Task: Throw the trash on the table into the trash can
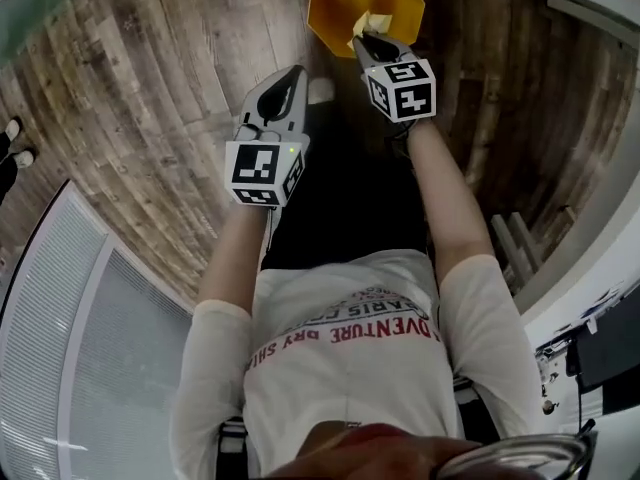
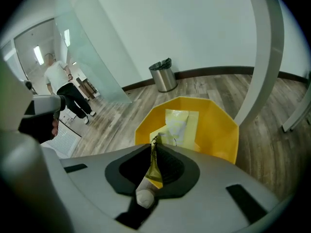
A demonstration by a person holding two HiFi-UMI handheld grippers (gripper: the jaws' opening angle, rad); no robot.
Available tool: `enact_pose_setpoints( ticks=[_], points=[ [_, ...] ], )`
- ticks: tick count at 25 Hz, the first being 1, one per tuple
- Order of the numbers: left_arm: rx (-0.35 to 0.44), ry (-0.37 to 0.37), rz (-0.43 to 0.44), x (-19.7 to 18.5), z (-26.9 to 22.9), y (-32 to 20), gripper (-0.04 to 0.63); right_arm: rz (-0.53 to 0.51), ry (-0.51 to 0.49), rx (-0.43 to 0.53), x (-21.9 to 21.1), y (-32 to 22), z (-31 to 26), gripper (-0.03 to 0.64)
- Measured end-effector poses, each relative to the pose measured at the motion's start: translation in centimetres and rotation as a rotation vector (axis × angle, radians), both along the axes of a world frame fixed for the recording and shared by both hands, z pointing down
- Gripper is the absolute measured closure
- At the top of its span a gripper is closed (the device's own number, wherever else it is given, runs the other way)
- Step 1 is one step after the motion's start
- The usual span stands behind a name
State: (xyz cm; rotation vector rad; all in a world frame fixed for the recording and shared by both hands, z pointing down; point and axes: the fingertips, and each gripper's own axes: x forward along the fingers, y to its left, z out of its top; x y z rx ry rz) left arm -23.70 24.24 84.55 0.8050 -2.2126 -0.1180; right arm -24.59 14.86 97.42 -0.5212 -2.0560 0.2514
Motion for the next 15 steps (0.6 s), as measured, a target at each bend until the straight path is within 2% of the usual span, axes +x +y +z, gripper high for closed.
enact_pose_setpoints(
  ticks=[2,5,8,12,15],
  points=[
    [-0.001,0.009,-0.007,0.2,1.6,0.3,0.572,-0.005,0.025,-0.009,0.4,0.2,2.1,0.551],
    [-0.010,0.018,-0.005,0.2,2.9,0.6,0.572,0.020,0.049,0.022,0.4,-0.3,4.0,0.464],
    [-0.012,0.029,-0.012,0.2,2.1,0.8,0.572,0.044,0.025,0.080,0.0,-1.1,3.0,0.463],
    [-0.001,0.022,-0.012,-0.4,-2.6,0.5,0.572,0.066,0.001,0.085,-0.2,-1.5,-2.5,0.464],
    [0.010,0.006,-0.009,-0.6,-8.4,-0.1,0.572,0.104,-0.052,0.095,-0.3,-2.2,-9.9,0.523]
  ],
)
